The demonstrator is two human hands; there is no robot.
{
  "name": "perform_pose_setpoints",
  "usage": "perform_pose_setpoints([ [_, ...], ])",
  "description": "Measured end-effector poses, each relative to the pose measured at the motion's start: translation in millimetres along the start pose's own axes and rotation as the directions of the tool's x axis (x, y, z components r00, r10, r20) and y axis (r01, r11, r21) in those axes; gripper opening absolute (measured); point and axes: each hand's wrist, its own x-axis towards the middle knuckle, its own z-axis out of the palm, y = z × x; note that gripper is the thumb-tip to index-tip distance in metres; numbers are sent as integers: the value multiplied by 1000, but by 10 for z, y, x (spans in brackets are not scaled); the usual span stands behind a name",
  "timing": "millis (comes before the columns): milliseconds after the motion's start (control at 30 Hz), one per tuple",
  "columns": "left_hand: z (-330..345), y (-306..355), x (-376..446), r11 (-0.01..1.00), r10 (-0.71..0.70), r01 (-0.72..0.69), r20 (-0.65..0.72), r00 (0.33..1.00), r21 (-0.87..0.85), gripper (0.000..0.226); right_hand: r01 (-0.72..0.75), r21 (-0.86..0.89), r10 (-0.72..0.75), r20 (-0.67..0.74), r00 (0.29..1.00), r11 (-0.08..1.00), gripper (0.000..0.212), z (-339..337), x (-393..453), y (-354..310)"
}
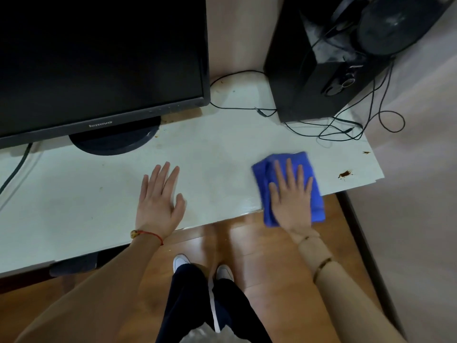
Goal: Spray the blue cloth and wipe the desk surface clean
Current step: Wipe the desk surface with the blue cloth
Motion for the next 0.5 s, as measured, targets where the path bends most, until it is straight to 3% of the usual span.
perform_pose_setpoints([
  [100,6,5,3,1000,1,-1,-3,1000,7,65,243,-11,-242,55,969,970,57,112,-398,-277],
  [167,5,1,1,1000,9,-9,-9,1000,7,65,323,-23,-320,92,943,946,56,84,-435,-156],
  [233,1,3,12,1000,4,-4,-13,1000,-5,64,289,-42,-285,80,955,956,56,14,-317,87],
  [400,29,61,40,999,-28,25,-65,998,-38,60,-4,24,3,12,1000,1000,63,-92,243,269],
  [500,58,65,26,999,-31,30,-64,997,-17,63,91,10,-91,13,996,996,60,-6,142,-165],
])
